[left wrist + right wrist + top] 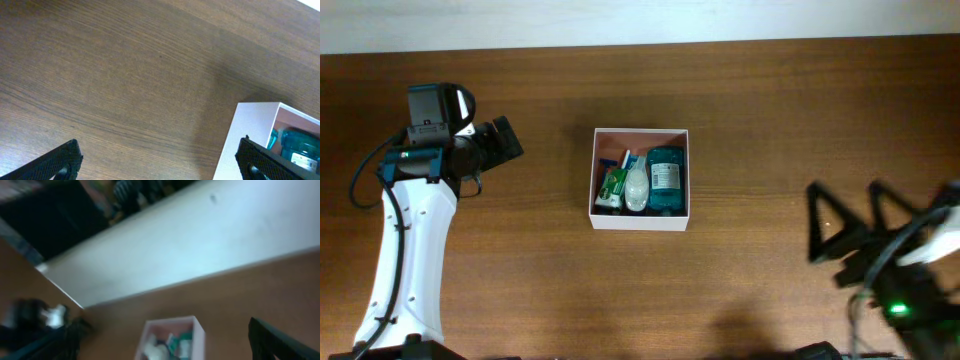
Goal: Pack container
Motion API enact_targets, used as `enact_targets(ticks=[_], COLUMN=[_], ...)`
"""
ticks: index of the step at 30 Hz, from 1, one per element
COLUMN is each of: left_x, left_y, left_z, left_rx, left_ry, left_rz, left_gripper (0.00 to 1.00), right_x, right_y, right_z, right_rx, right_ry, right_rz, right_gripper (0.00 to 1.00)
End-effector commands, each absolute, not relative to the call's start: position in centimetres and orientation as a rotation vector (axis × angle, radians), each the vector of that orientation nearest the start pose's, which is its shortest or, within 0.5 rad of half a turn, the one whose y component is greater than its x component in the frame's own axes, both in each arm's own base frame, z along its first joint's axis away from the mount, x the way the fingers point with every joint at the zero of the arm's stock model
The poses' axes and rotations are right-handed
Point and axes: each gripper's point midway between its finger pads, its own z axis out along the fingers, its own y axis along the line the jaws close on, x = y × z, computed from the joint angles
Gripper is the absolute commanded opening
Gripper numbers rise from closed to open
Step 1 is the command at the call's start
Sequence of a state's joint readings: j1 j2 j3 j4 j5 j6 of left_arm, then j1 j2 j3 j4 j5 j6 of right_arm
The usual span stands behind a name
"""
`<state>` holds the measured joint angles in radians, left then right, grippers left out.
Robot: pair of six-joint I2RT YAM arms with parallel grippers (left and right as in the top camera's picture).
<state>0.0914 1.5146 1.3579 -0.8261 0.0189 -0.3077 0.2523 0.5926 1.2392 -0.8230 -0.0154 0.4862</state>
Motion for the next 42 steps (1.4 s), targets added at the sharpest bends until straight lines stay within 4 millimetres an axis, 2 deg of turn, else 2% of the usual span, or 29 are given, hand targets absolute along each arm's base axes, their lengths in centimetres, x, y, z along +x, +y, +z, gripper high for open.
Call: enact_targets(ticks=[1,4,6,9,14,19,27,36,42], left_x=[39.3,39.3,39.3,39.3,39.3,39.3,39.3,39.3,39.3], left_y=[3.3,3.3,3.3,3.3,3.3,3.3,3.3,3.3,3.3], left_z=[20.1,20.1,20.1,20.1,20.1,20.1,20.1,20.1,20.1], left_rx=[-0.505,-0.505,-0.505,-0.505,-0.505,-0.505,-0.505,-0.505,-0.505], left_ry=[2.485,2.485,2.485,2.485,2.485,2.485,2.485,2.485,2.485], left_rz=[-0.116,-0.116,-0.116,-0.116,-0.116,-0.116,-0.116,-0.116,-0.116], left_gripper=[0.99,0.99,1.00,0.99,1.00,1.00,1.00,0.99,0.99], right_x=[20.5,22.1,23.1,23.8,23.5,23.0,21.9,22.5,23.4], right_y=[5.2,5.5,5.8,6.1,6.1,6.0,5.6,4.9,4.1], right_z=[35.5,32.6,31.8,31.1,30.3,29.6,29.9,26.1,24.1], right_rx=[0.207,0.184,0.159,0.112,0.055,-0.004,-0.063,-0.093,-0.077], right_ry=[1.810,1.703,1.622,1.481,1.331,1.294,1.235,1.224,1.303], right_rz=[0.509,0.519,0.523,0.520,0.499,0.426,0.356,0.324,0.277], right_gripper=[0.99,0.99,0.99,0.99,0.99,0.99,0.99,0.99,0.99])
